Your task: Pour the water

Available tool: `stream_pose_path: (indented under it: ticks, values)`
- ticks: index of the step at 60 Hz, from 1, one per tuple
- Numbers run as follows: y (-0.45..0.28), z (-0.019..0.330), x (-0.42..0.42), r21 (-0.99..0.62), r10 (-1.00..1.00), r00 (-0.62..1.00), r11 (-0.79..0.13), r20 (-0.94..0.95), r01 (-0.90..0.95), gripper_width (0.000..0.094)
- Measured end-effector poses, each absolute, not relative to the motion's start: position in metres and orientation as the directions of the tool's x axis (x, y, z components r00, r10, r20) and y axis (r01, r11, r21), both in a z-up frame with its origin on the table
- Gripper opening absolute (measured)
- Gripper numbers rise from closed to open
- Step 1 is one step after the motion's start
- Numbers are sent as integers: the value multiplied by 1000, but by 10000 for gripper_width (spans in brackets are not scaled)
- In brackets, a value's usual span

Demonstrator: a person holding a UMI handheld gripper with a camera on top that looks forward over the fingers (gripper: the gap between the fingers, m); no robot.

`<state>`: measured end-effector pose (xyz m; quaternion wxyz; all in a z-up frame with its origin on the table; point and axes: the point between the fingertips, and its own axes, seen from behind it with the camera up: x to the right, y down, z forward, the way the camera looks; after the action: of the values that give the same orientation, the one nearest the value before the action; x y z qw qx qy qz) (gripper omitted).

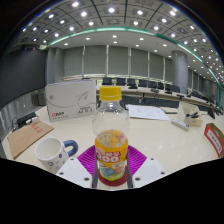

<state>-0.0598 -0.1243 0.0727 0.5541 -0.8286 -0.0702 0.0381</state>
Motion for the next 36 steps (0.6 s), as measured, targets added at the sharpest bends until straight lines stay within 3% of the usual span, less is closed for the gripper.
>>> stream_pose_path:
  ticks: [6,13,15,19,22,25,36]
  values:
    - [-126,63,-55,-927,153,988,-372,-4,54,409]
    - [-129,64,-53,-923,149,988,-383,-35,25,528]
    - [-132,64,-51,-917,145,989,-397,-39,22,598]
    - [-140,64,-54,-898,143,988,-440,-57,12,875]
    - [-150,64,-52,-877,128,990,-480,-63,6,826]
    - [-161,69,-43,-864,116,992,-503,-54,11,862]
    - [-226,117,-47,-837,97,995,-545,-1,52,859]
